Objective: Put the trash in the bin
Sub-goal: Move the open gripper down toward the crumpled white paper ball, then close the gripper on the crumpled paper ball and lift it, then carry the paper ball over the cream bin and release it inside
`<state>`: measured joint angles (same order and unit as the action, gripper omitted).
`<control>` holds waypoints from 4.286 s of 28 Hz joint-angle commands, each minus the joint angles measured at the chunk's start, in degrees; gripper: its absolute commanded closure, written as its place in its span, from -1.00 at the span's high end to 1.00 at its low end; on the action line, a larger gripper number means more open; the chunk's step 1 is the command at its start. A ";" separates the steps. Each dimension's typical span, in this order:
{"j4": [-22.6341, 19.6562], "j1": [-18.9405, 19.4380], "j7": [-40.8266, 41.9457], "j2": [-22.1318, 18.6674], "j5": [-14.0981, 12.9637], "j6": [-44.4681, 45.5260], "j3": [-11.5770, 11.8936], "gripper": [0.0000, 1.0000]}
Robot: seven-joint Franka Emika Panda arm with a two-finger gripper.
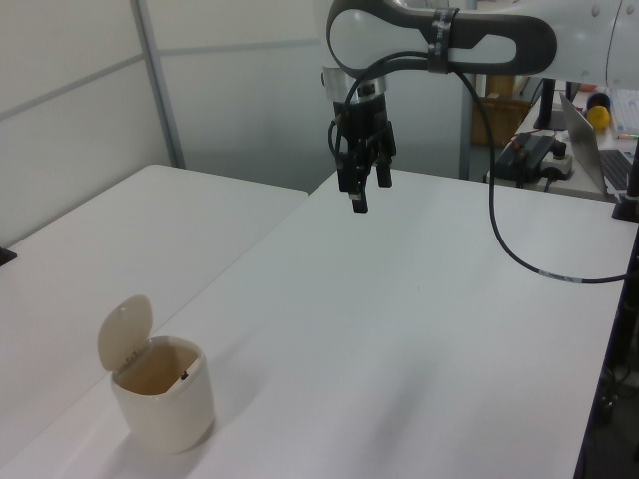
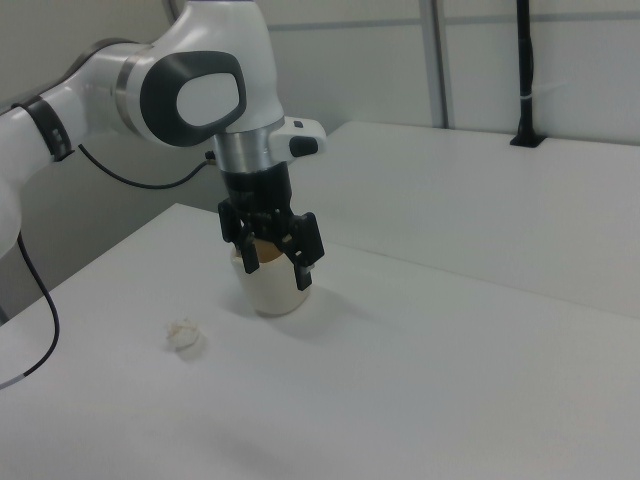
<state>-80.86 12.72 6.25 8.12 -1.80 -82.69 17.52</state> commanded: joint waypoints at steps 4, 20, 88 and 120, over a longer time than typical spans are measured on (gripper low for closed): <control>-1.93 0.29 -3.43 -0.21 -1.89 -2.65 -3.19 1.00; -13.18 0.47 -24.00 0.50 0.30 -19.43 -22.09 1.00; -8.35 16.99 -57.32 23.61 21.57 -38.95 -24.47 -0.55; 0.61 16.55 -58.28 16.49 22.10 -39.92 -18.41 -1.00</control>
<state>-81.83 29.27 -50.09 25.09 19.70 -121.94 -3.98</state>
